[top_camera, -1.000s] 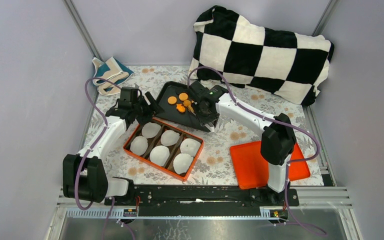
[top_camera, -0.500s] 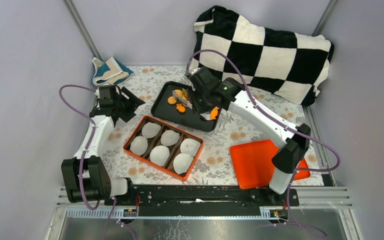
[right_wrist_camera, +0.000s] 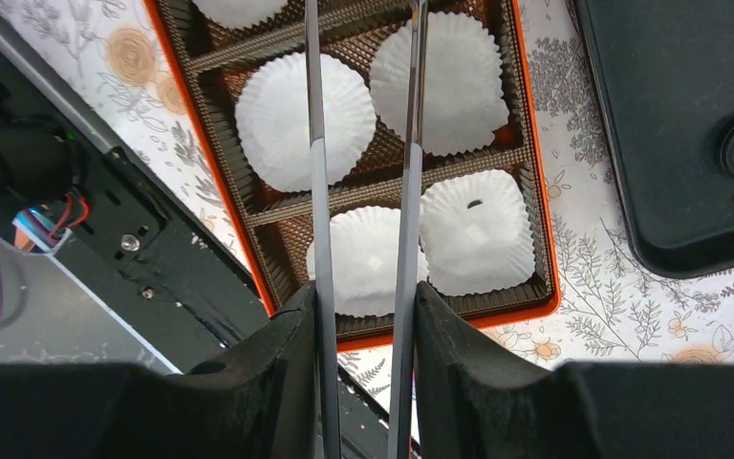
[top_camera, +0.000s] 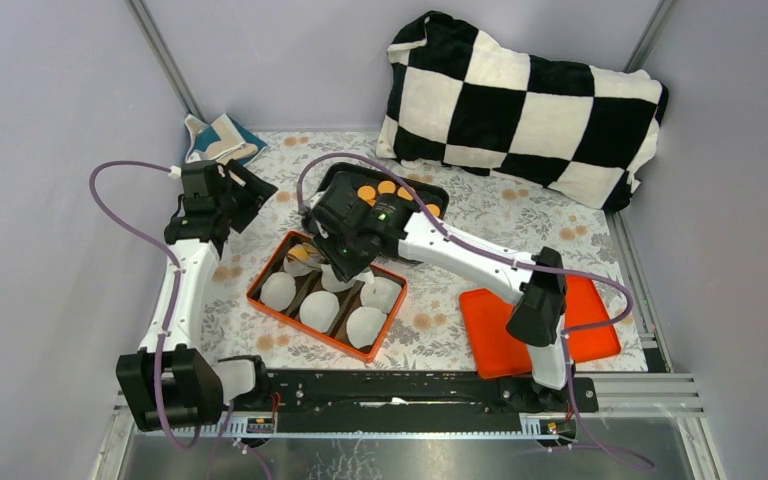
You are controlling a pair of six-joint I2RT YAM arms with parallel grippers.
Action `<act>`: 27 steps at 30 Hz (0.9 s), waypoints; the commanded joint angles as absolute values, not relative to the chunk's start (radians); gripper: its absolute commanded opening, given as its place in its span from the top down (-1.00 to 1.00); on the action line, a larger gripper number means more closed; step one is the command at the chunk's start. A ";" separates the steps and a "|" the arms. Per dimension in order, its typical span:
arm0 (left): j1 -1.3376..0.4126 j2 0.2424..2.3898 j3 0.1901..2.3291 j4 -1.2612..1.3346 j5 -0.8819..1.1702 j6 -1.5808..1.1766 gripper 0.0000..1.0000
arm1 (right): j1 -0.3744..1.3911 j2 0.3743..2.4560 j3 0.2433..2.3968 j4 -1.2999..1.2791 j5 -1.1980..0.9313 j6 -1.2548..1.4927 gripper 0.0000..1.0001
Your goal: Pack the cookies
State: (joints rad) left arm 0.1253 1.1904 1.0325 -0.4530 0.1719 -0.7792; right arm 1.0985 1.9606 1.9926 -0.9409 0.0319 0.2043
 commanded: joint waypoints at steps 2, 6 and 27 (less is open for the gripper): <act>0.129 1.197 1.039 -0.485 0.168 -0.743 -0.57 | 1.081 1.965 1.986 -0.924 0.060 0.178 0.96; 0.129 1.199 1.036 -0.483 0.176 -0.735 -0.57 | 1.081 1.986 1.989 -0.916 0.069 0.172 0.92; 0.131 1.201 1.032 -0.451 0.236 -0.707 -0.57 | 1.081 1.971 1.960 -0.867 0.077 0.173 0.11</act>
State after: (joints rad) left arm 0.1253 1.2015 1.0328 -0.4728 0.2115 -0.7303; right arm 1.0828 1.9854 1.9507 -0.9092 0.0628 0.1829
